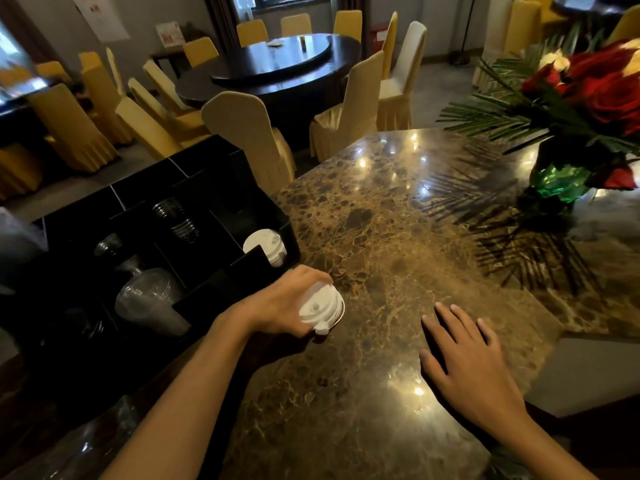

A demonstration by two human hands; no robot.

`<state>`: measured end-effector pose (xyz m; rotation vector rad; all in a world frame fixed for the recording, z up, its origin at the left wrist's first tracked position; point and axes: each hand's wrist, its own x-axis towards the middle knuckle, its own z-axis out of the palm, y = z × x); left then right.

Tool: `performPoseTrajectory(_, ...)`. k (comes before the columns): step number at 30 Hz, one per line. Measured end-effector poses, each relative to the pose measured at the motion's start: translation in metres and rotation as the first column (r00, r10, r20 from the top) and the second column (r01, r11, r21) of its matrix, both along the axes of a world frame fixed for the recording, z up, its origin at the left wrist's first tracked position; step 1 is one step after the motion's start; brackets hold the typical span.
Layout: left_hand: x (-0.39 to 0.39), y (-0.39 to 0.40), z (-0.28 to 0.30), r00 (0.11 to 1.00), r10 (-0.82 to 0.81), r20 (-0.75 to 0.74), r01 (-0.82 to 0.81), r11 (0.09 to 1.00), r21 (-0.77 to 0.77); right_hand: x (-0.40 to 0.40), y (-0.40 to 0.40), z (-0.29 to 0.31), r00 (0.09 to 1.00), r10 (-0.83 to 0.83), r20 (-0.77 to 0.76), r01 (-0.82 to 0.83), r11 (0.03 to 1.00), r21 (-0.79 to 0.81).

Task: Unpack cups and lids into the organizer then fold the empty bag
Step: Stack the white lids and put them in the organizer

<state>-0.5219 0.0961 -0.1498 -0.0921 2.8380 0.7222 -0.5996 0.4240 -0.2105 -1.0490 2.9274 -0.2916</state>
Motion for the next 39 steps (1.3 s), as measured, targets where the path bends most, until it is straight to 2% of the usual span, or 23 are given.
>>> performPoseTrajectory(3,-0.012,-0.001,-0.012,0.994,-0.056,0.089,0.057,0.998,-0.005,-0.001,0.001,-0.002,1.0,0.008,0.002,-0.008,1.0,-0.019)
performPoseTrajectory(7,-0.011,0.001,-0.02,0.998,-0.022,0.065,0.022,1.0,-0.003,-0.002,0.001,-0.004,1.0,0.009,-0.006,-0.009,0.999,-0.031)
performPoseTrajectory(11,0.004,0.016,-0.014,0.985,0.164,-0.06,-0.155,0.978,0.137,-0.001,0.001,-0.005,1.0,-0.008,-0.008,0.008,0.999,-0.046)
performPoseTrajectory(13,0.018,0.029,-0.006,0.932,0.331,-0.15,-0.276,0.914,0.299,0.0,-0.008,-0.005,0.998,-0.021,0.058,0.027,0.993,-0.114)
performPoseTrajectory(14,0.026,0.036,0.0,0.893,0.415,-0.177,-0.316,0.856,0.41,0.003,-0.016,-0.002,0.989,-0.003,0.15,0.035,0.976,-0.215)
performPoseTrajectory(16,0.042,0.048,0.006,0.83,0.529,-0.175,-0.312,0.701,0.641,0.015,-0.041,0.014,0.902,0.189,0.388,0.039,0.861,-0.508)
performPoseTrajectory(18,0.055,0.058,0.01,0.799,0.582,-0.149,-0.261,0.56,0.787,0.034,-0.073,0.037,0.711,0.486,0.508,0.045,0.689,-0.723)
performPoseTrajectory(20,0.064,0.069,0.016,0.773,0.621,-0.127,-0.214,0.445,0.87,0.055,-0.102,0.054,0.54,0.676,0.501,0.088,0.547,-0.833)
performPoseTrajectory(22,0.07,0.077,0.022,0.735,0.669,-0.112,-0.196,0.368,0.909,0.074,-0.123,0.066,0.486,0.747,0.454,0.138,0.447,-0.884)
performPoseTrajectory(26,0.081,0.083,0.033,0.703,0.702,-0.11,-0.253,0.392,0.884,0.091,-0.146,0.078,0.438,0.767,0.469,0.328,0.349,-0.878)
performPoseTrajectory(30,0.095,0.074,0.039,0.687,0.722,-0.077,-0.265,0.347,0.9,0.094,-0.159,0.08,0.456,0.786,0.418,0.32,0.293,-0.901)
performPoseTrajectory(33,0.089,0.069,0.046,0.643,0.76,-0.097,-0.295,0.362,0.884,0.093,-0.169,0.089,0.48,0.784,0.394,0.323,0.26,-0.91)
performPoseTrajectory(35,0.078,0.066,0.054,0.603,0.786,-0.135,-0.346,0.41,0.844,0.088,-0.179,0.097,0.502,0.775,0.384,0.336,0.235,-0.912)
performPoseTrajectory(39,0.047,0.054,0.075,0.514,0.778,-0.362,-0.508,0.616,0.602,0.064,-0.214,0.111,0.573,0.707,0.414,0.412,0.189,-0.892)
